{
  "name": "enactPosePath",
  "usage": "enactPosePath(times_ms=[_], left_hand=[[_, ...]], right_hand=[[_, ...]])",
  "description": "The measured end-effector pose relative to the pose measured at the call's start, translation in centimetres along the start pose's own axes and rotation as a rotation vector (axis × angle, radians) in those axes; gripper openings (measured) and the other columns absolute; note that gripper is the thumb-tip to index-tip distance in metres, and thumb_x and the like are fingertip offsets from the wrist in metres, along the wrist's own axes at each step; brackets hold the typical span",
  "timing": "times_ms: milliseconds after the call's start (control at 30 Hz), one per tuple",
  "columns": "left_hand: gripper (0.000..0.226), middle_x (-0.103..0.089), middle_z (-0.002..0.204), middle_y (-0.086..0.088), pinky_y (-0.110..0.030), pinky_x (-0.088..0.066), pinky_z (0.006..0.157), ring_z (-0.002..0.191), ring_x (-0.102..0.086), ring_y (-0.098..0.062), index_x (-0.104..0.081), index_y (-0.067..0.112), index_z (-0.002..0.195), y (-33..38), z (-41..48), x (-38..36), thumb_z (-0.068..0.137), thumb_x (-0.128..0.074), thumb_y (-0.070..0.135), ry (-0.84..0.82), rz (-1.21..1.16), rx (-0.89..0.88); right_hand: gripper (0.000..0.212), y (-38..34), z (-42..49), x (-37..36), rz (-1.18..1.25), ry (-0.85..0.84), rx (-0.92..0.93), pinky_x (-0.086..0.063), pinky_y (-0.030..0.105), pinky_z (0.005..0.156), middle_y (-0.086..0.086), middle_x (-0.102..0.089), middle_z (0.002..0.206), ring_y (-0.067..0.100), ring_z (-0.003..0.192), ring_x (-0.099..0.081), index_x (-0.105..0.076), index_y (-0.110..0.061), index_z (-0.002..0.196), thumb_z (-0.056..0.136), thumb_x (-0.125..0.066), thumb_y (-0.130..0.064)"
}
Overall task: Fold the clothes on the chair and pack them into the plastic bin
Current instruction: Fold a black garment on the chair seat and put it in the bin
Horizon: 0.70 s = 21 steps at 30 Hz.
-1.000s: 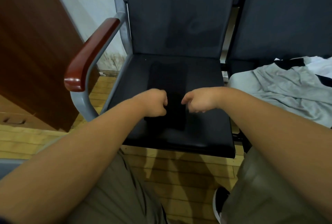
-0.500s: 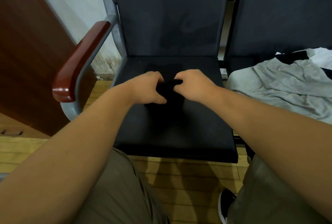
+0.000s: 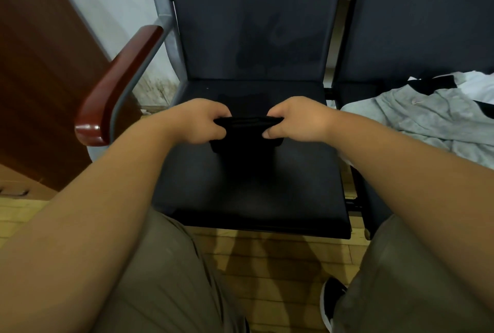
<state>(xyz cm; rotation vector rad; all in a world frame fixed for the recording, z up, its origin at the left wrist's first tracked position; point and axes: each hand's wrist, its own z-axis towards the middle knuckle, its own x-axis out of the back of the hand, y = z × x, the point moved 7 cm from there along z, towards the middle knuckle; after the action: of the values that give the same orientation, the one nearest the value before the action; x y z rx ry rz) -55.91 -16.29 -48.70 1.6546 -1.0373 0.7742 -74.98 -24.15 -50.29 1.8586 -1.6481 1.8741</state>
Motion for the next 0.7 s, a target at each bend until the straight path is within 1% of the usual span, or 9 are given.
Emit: enactPosePath(times_ms=[67,133,233,367,433,500,567,633,700], left_hand=[[0.018,-0.073,0.093,0.004,-0.029,-0.057,0.077,0.09,-0.073,-0.016,-0.071,0.032,0.102,-0.1,-0.7,-0.3,0.096,-0.068,0.015,-0.084,-0.111,-0.01],[0.02,-0.076,0.096,0.001,-0.033,-0.062,0.085,0.093,-0.076,-0.019,-0.074,0.03,0.103,-0.1,-1.1,-0.4,0.097,-0.068,0.012,-0.14,-0.218,-0.022],[0.018,-0.077,0.103,0.002,-0.033,-0.063,0.086,0.094,-0.076,-0.014,-0.074,0.03,0.108,-0.8,-1.0,-0.1,0.1,-0.067,0.015,-0.138,-0.263,-0.003],[0.012,-0.076,0.1,-0.003,-0.041,-0.064,0.087,0.089,-0.077,-0.022,-0.072,0.034,0.107,-2.3,0.2,0.5,0.1,-0.069,0.026,0.03,-0.223,0.065],[0.011,-0.075,0.097,-0.006,-0.034,-0.061,0.08,0.083,-0.074,-0.024,-0.073,0.031,0.109,-2.7,1.0,0.8,0.1,-0.069,0.025,0.141,-0.188,0.093],[0.012,-0.071,0.093,0.001,-0.025,-0.053,0.069,0.075,-0.066,-0.014,-0.074,0.027,0.11,-3.1,2.3,0.9,0.1,-0.07,0.023,0.235,-0.153,0.108],[0.012,-0.068,0.092,0.004,-0.027,-0.047,0.067,0.079,-0.062,-0.012,-0.074,0.023,0.111,-3.7,3.7,0.6,0.099,-0.07,0.022,0.278,-0.096,0.13],[0.01,-0.068,0.098,0.002,-0.029,-0.045,0.076,0.092,-0.064,-0.019,-0.074,0.022,0.109,-4.7,5.4,0.0,0.099,-0.071,0.023,0.287,-0.045,0.158],[0.007,-0.068,0.099,0.001,-0.031,-0.046,0.08,0.097,-0.065,-0.021,-0.073,0.024,0.105,-5.6,6.8,-0.7,0.099,-0.071,0.025,0.271,-0.011,0.179]], right_hand=[[0.01,-0.1,-0.6,0.0,-0.027,-0.086,0.012,-0.057,0.035,0.087,-0.005,-0.076,0.093,0.014,0.092,-0.072,-0.079,-0.035,0.095,0.092,-0.077,-0.044],[0.009,0.0,-1.1,0.0,-0.01,-0.148,0.016,-0.056,0.031,0.083,-0.01,-0.075,0.088,0.01,0.089,-0.071,-0.078,-0.037,0.092,0.092,-0.077,-0.045],[0.008,0.2,-1.0,0.1,0.106,-0.175,0.013,-0.061,0.032,0.089,-0.015,-0.078,0.099,0.007,0.097,-0.074,-0.079,-0.04,0.101,0.095,-0.075,-0.043],[0.011,1.0,1.1,0.3,0.172,-0.039,-0.018,-0.065,0.038,0.088,-0.006,-0.078,0.106,0.015,0.099,-0.075,-0.078,-0.035,0.107,0.097,-0.074,-0.038],[0.01,1.4,2.4,0.2,0.191,0.022,-0.038,-0.065,0.036,0.083,-0.004,-0.077,0.104,0.017,0.097,-0.074,-0.077,-0.033,0.107,0.098,-0.073,-0.036],[0.01,1.7,3.7,0.1,0.198,0.08,-0.064,-0.064,0.032,0.076,-0.002,-0.076,0.101,0.016,0.091,-0.073,-0.076,-0.031,0.107,0.098,-0.073,-0.034],[0.012,2.2,5.0,-0.1,0.193,0.133,-0.088,-0.063,0.033,0.072,0.001,-0.075,0.098,0.016,0.081,-0.071,-0.075,-0.028,0.108,0.098,-0.073,-0.033],[0.013,2.7,6.2,-0.3,0.179,0.176,-0.11,-0.061,0.033,0.067,0.001,-0.075,0.096,0.015,0.074,-0.068,-0.075,-0.027,0.109,0.098,-0.073,-0.034],[0.015,3.3,7.4,-0.6,0.158,0.196,-0.136,-0.054,0.03,0.063,0.0,-0.074,0.093,0.015,0.074,-0.067,-0.075,-0.026,0.108,0.096,-0.074,-0.034]])
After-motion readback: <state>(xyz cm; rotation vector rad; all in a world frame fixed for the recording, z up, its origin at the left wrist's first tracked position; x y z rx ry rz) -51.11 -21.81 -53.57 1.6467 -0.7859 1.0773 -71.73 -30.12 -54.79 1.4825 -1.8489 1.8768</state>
